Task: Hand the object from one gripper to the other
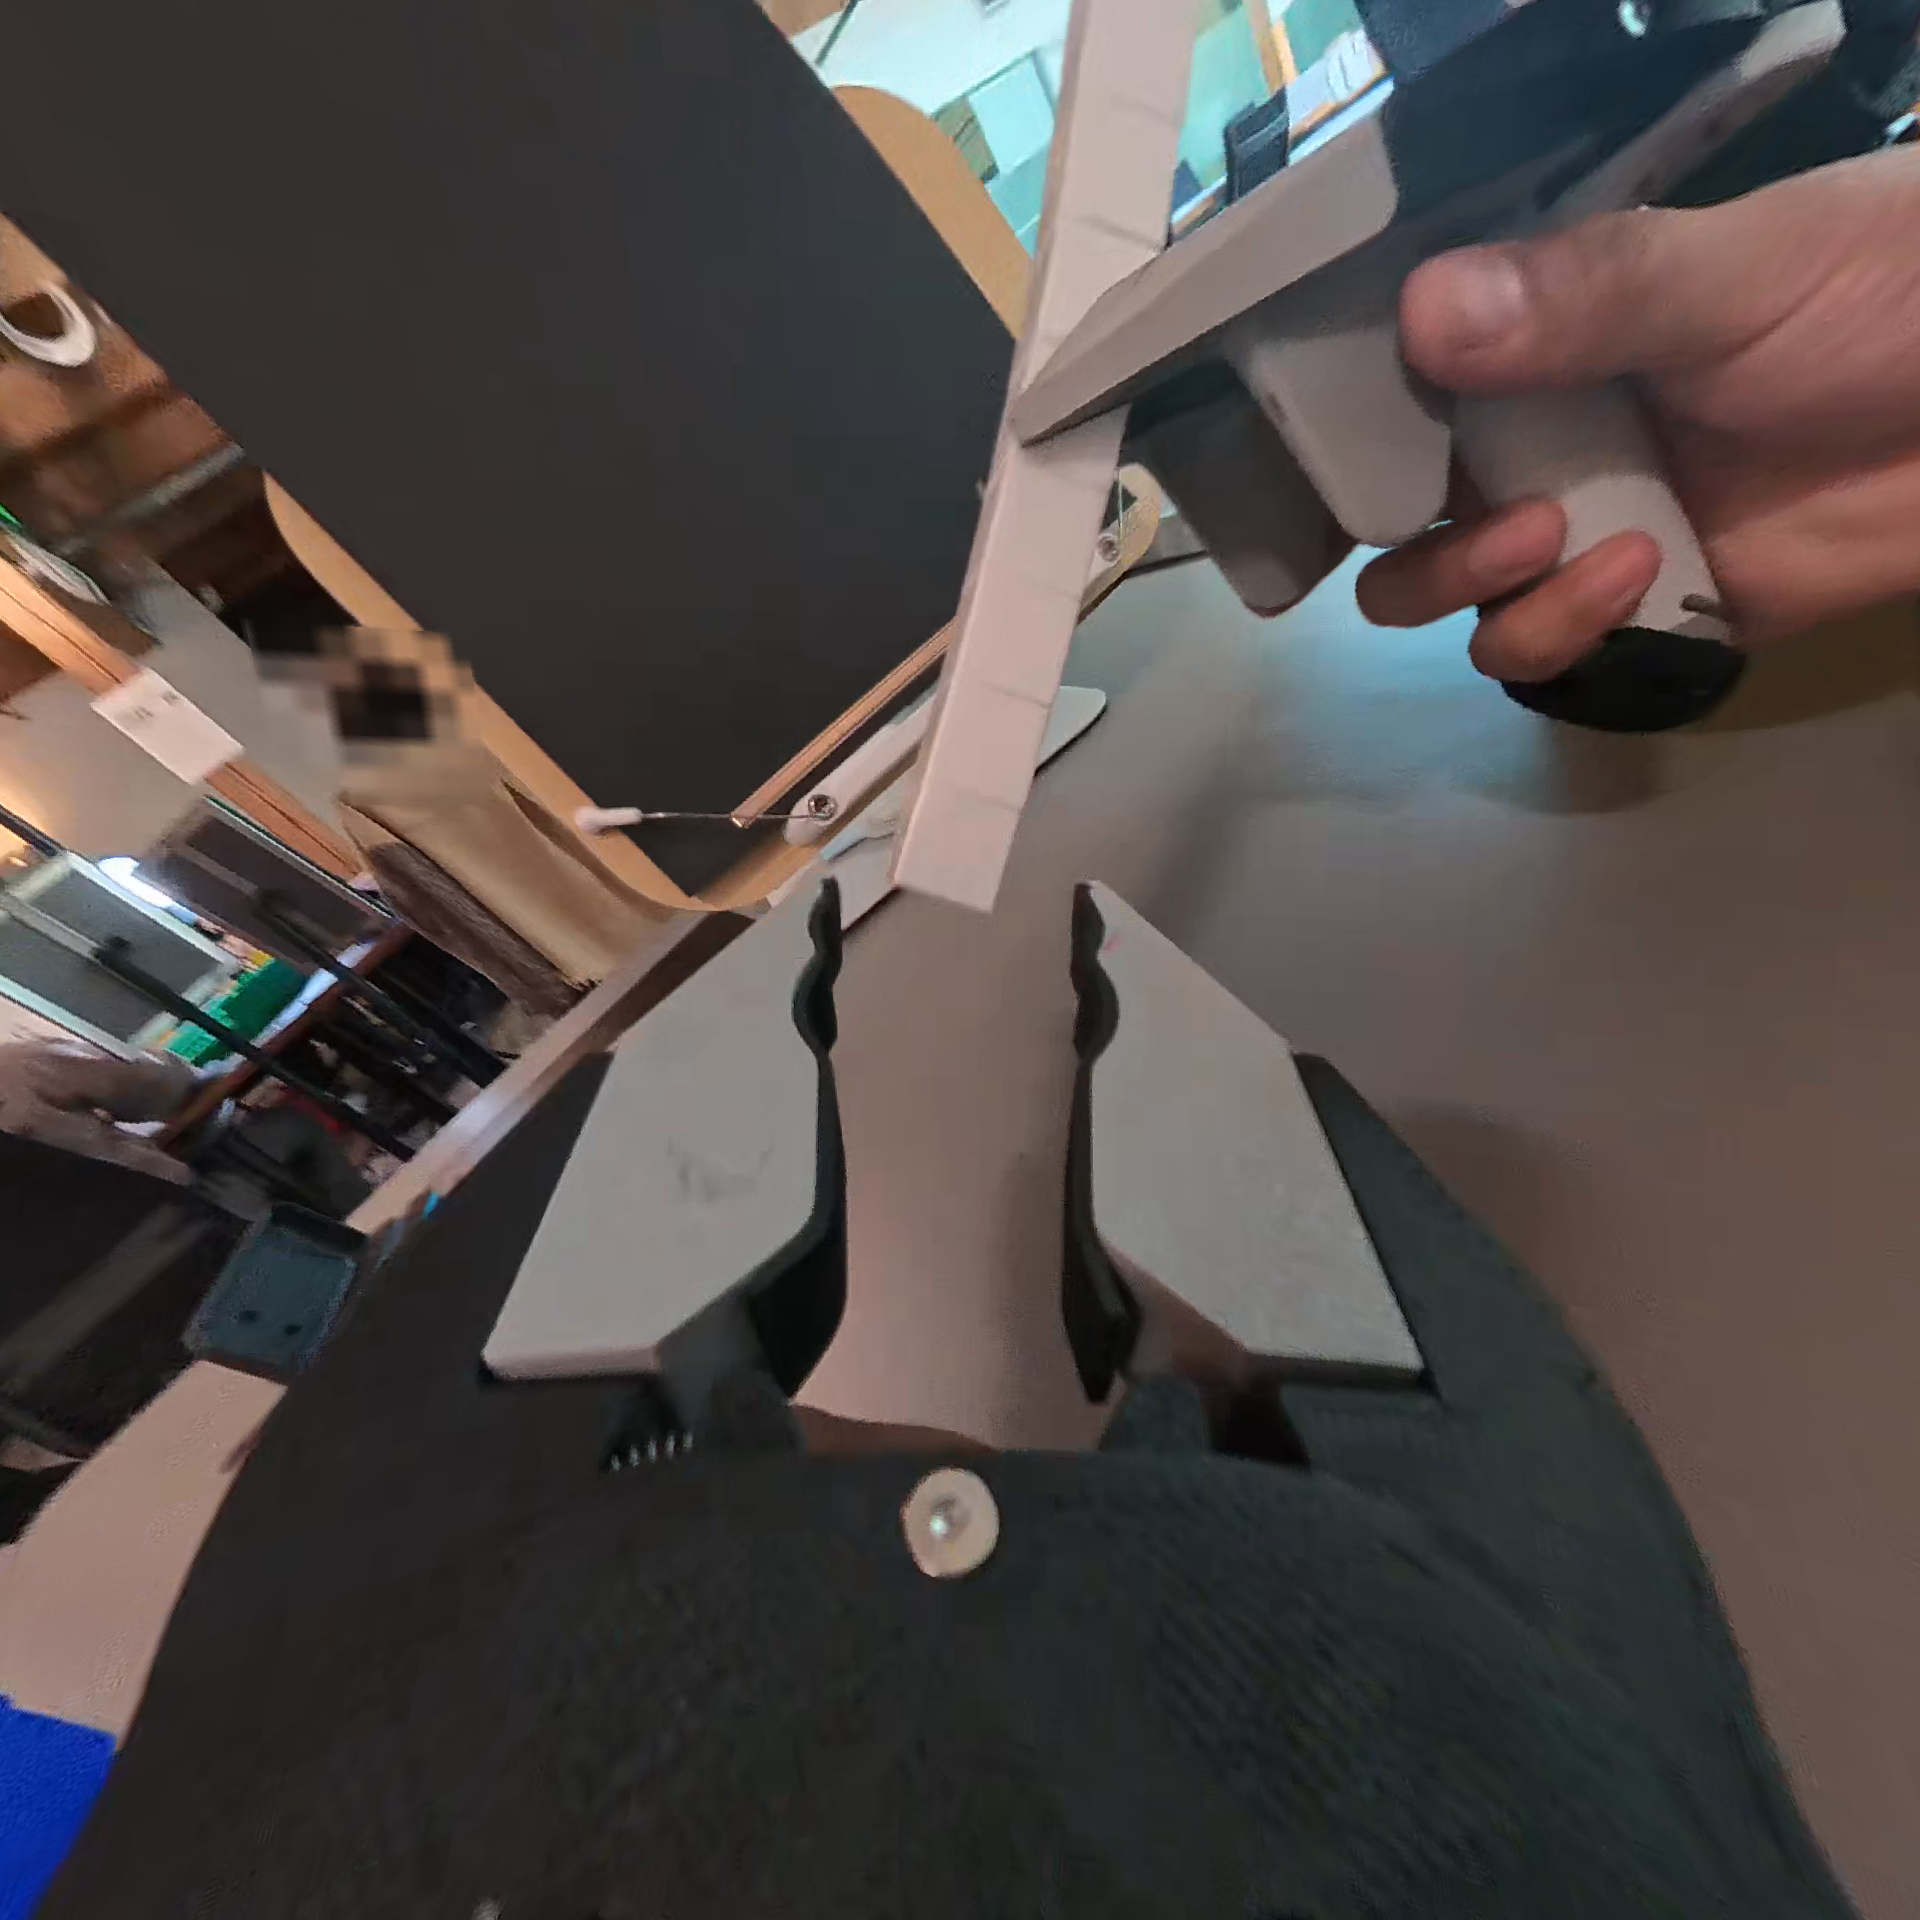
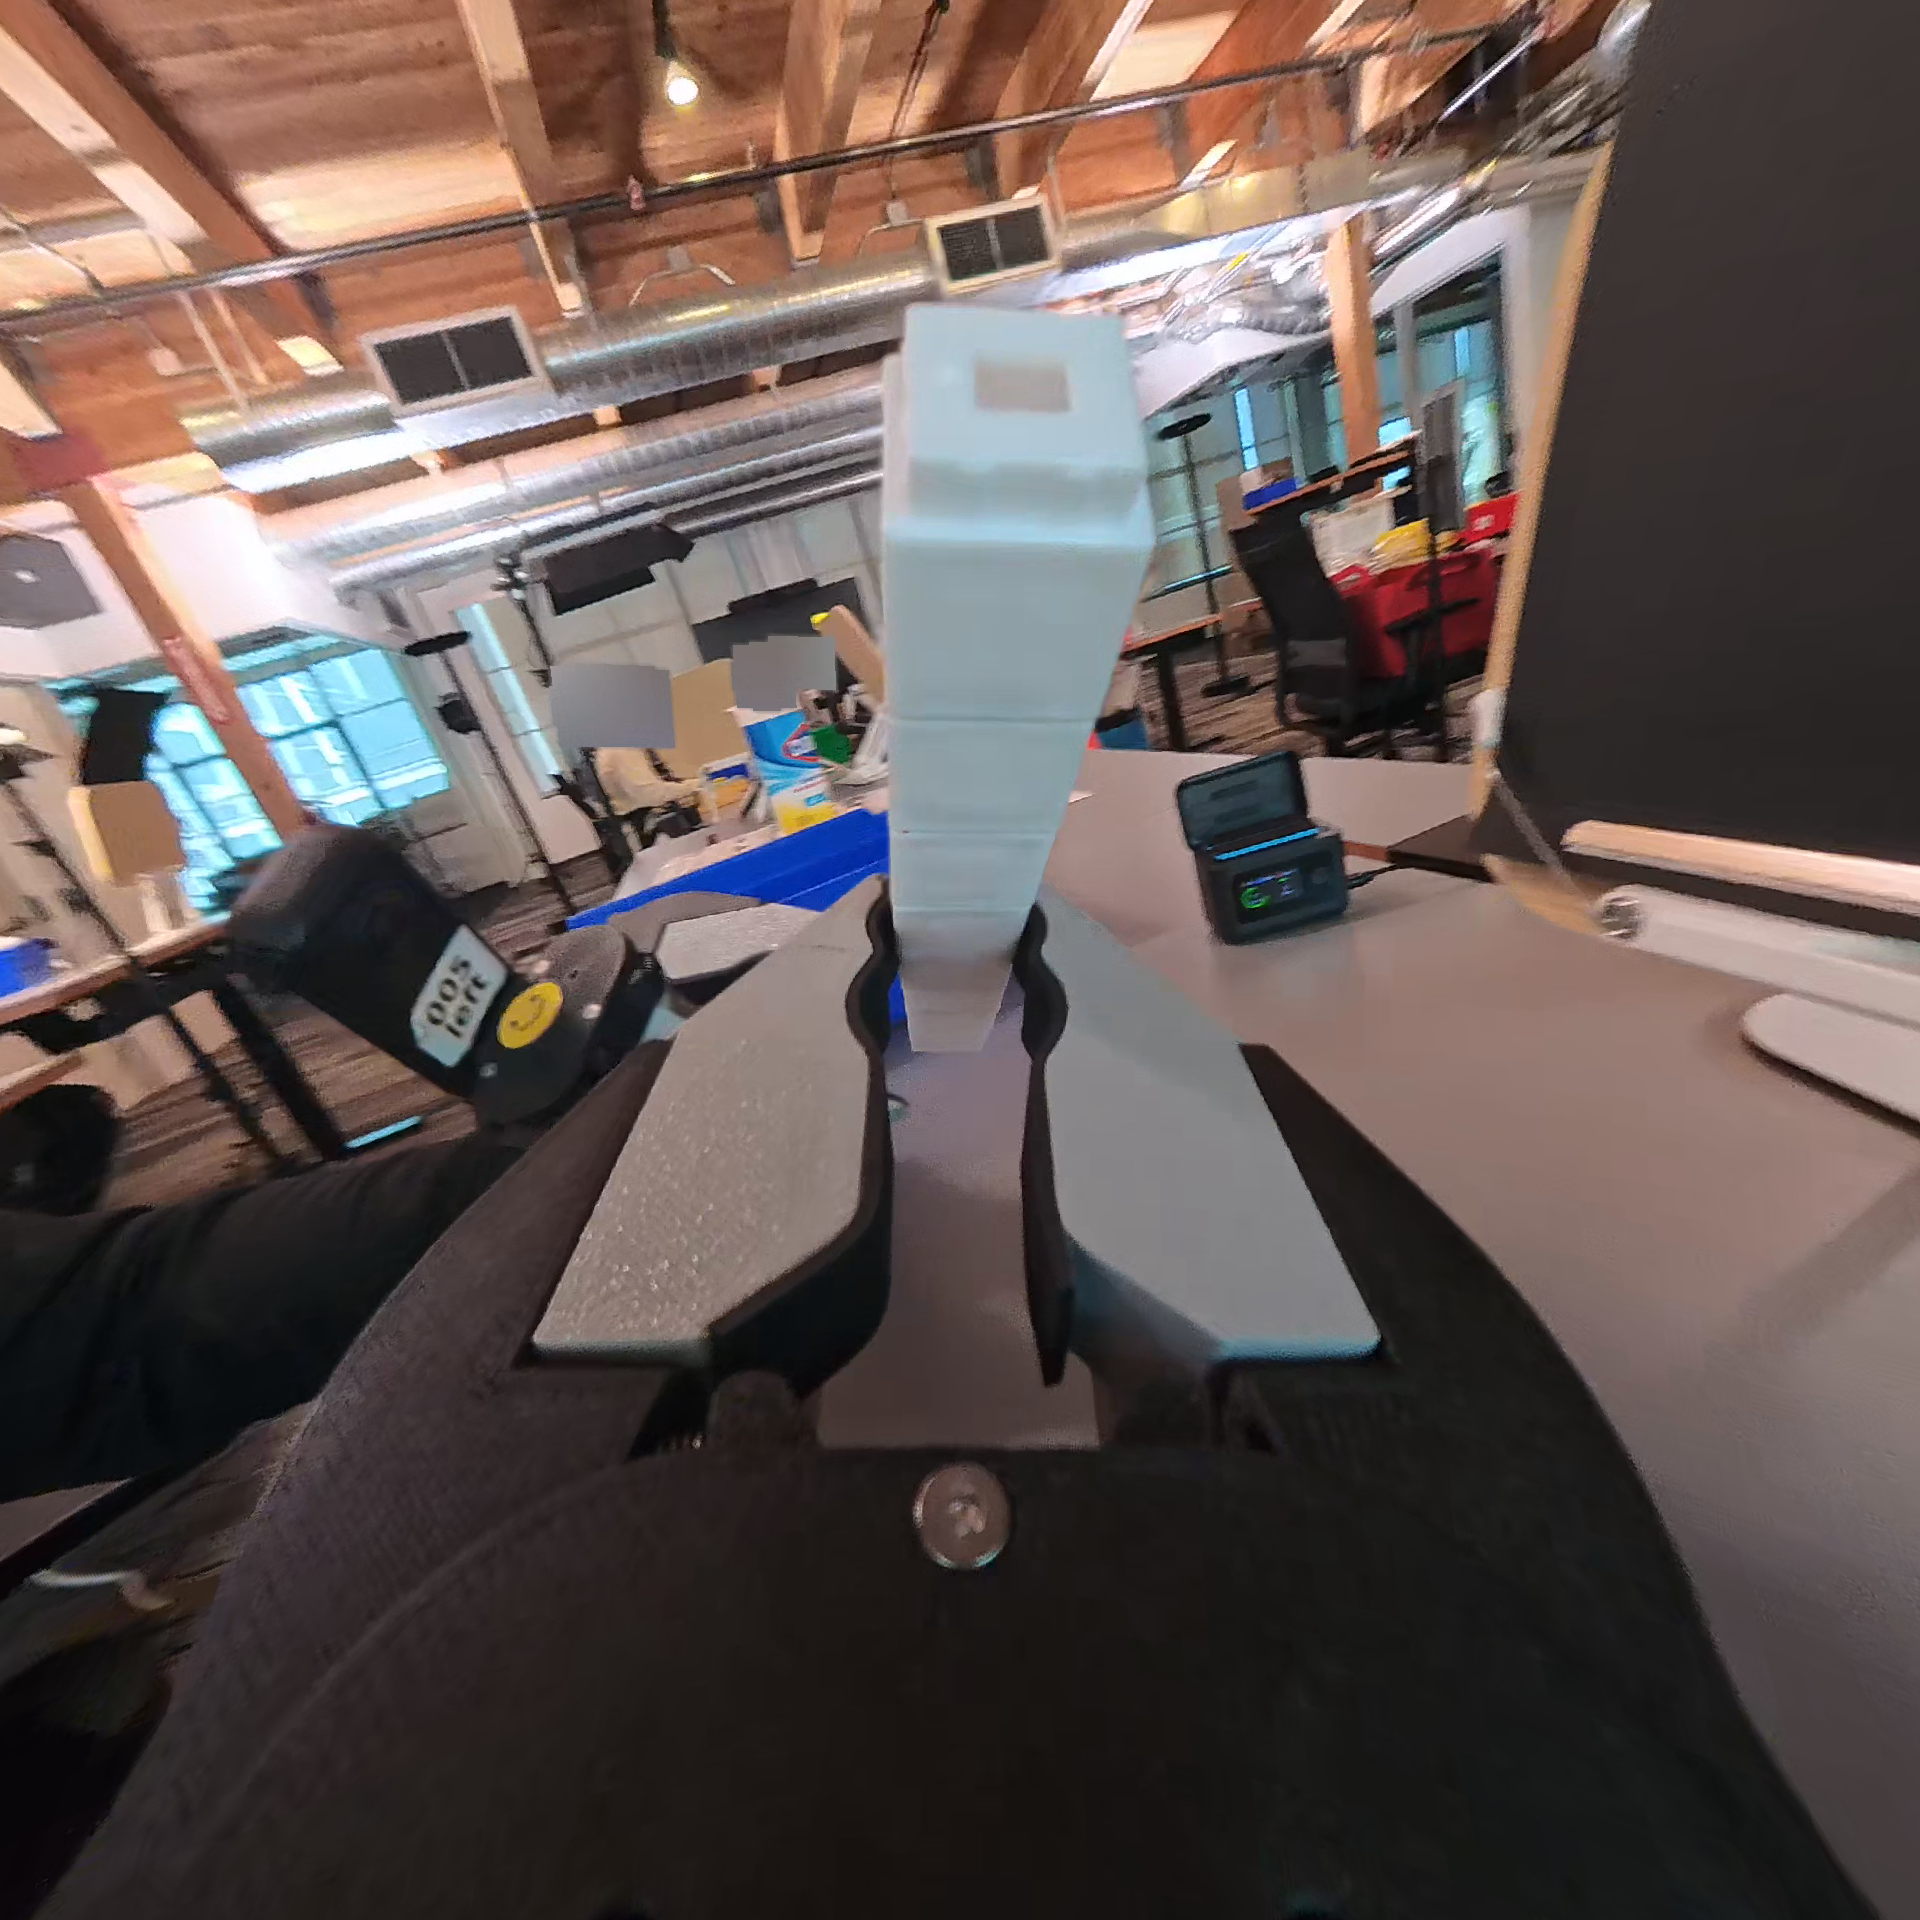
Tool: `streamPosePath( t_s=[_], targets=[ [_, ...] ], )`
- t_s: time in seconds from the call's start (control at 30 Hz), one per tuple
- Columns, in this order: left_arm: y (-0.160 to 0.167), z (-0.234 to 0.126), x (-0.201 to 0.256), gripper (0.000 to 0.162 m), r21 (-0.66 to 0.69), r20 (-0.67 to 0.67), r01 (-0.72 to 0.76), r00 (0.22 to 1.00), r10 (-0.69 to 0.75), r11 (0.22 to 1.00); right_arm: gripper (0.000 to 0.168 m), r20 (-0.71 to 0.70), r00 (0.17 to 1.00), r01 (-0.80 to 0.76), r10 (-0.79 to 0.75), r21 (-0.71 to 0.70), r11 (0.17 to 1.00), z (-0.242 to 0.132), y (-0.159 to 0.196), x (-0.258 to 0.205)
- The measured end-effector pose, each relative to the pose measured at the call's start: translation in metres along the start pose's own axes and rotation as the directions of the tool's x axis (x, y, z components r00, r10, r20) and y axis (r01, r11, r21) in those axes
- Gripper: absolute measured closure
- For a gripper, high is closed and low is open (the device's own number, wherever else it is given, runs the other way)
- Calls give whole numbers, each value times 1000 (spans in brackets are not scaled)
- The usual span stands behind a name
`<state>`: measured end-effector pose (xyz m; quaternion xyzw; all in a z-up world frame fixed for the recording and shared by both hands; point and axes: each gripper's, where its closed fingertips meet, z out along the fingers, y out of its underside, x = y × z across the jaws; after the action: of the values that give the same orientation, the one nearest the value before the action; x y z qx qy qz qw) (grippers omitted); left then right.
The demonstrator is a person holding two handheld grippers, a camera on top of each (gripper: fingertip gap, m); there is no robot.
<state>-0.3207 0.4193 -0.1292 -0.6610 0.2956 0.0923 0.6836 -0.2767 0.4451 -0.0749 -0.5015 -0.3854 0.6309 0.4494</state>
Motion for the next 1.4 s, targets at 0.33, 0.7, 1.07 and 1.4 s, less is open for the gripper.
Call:
streamPosePath(
  t_s=[0.33, 0.7, 1.07, 1.4],
  targets=[
    [-12, -4, 13, 123, 20, -216, 328, 924, -317, 944, 150, -227, 518, 753, -825, -336, 566, -5, 6, 19],
    [-32, -20, 28, 101, -198, -567, 787, 395, -723, 584, 150, 33, -321, 778, -947, -561, -283, 3, 24, 20],
    [-29, -32, 65, 125, -441, -634, 734, 153, -758, 517, 149, 127, -493, 725, -861, -487, -487, 26, 57, -9],
    [-18, -23, 43, 140, -410, -586, 801, 134, -799, 435, 135, 13, -424, 749, -906, -557, -359, 23, 43, 2]
  ],
)
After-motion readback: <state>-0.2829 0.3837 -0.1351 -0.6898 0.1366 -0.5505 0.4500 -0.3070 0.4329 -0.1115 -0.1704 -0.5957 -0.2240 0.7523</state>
